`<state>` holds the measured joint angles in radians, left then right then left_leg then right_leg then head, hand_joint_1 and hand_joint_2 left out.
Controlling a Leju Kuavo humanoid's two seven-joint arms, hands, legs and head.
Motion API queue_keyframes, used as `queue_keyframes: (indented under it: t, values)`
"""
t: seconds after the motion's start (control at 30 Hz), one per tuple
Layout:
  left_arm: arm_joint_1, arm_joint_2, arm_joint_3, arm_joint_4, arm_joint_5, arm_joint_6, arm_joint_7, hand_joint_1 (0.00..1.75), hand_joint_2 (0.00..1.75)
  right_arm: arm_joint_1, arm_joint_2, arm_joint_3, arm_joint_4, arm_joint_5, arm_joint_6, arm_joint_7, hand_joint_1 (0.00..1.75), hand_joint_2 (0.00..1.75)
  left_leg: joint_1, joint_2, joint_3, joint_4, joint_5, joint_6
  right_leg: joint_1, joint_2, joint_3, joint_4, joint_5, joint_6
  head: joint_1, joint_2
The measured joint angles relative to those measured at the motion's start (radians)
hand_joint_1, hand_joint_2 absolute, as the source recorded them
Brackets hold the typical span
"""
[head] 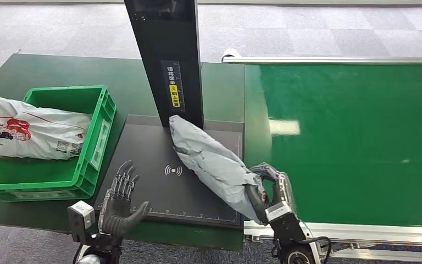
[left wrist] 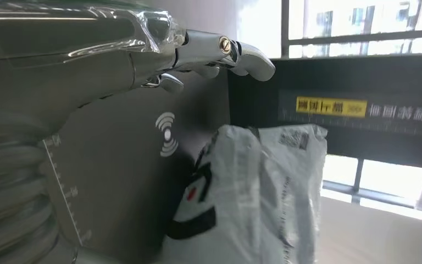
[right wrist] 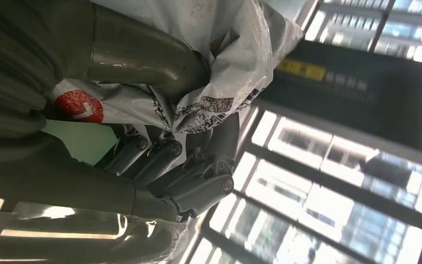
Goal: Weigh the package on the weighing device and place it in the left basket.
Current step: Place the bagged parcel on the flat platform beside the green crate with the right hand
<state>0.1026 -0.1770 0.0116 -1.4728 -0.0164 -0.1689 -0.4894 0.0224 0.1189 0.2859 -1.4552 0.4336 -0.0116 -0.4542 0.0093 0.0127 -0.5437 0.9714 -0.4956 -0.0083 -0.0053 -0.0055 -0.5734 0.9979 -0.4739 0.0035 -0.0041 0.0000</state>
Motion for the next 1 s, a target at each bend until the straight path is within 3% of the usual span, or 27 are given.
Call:
queue_keyframes:
  t: [0.13, 0.23, 0.27, 0.37, 0.7, 0.87, 1.0]
  values:
    - [0.003, 0.003, 0.039, -0.019, -0.010, 0.003, 0.000, 0.00, 1.75, -0.030, 0.020, 0.053, 0.153, -0.054, 0.030, -0.005, 1.75, 1.75, 0.000, 0.000, 0.000, 0.000, 0.000, 0.000, 0.000, 0.000, 0.000, 0.000, 0.000, 0.000, 0.000, 0.000]
    - [0.005, 0.004, 0.062, -0.027, -0.017, 0.002, 0.000, 0.00, 1.75, -0.054, 0.035, 0.081, 0.273, -0.081, 0.036, -0.006, 1.38, 1.75, 0.000, 0.000, 0.000, 0.000, 0.000, 0.000, 0.000, 0.000, 0.000, 0.000, 0.000, 0.000, 0.000, 0.000]
    - [0.006, 0.004, 0.068, -0.028, -0.020, 0.001, 0.000, 0.00, 1.75, -0.064, 0.039, 0.087, 0.312, -0.089, 0.038, -0.004, 0.94, 1.75, 0.000, 0.000, 0.001, 0.000, 0.000, 0.000, 0.000, 0.000, 0.000, 0.000, 0.000, 0.000, 0.000, 0.000]
    - [0.006, 0.004, 0.078, -0.029, -0.025, -0.004, 0.000, 0.00, 1.75, -0.091, 0.050, 0.100, 0.414, -0.106, 0.041, 0.000, 0.00, 1.75, 0.000, 0.000, 0.001, 0.000, 0.000, 0.000, 0.000, 0.000, 0.001, 0.000, 0.000, 0.000, 0.000, 0.000]
    - [-0.006, 0.004, 0.081, -0.009, -0.036, -0.009, -0.006, 0.00, 1.75, -0.195, 0.061, 0.091, 0.603, -0.255, 0.183, -0.060, 0.00, 1.75, 0.001, 0.006, 0.015, 0.000, -0.002, -0.002, 0.001, 0.004, 0.012, -0.001, -0.001, -0.002, 0.000, 0.000]
    - [-0.012, 0.004, 0.081, 0.008, -0.036, -0.011, -0.014, 0.00, 1.75, -0.171, 0.046, 0.087, 0.541, -0.284, 0.217, -0.045, 0.00, 1.75, 0.001, 0.005, 0.015, 0.000, -0.002, -0.003, 0.001, 0.003, 0.012, 0.000, -0.001, -0.003, 0.000, 0.000]
    - [-0.012, 0.004, 0.081, 0.017, -0.043, -0.020, -0.028, 0.00, 1.75, -0.106, 0.015, 0.071, 0.406, -0.376, 0.316, -0.060, 0.00, 1.75, 0.001, 0.004, 0.012, 0.000, -0.002, -0.003, 0.001, 0.002, 0.010, 0.000, -0.001, -0.002, 0.000, 0.000]
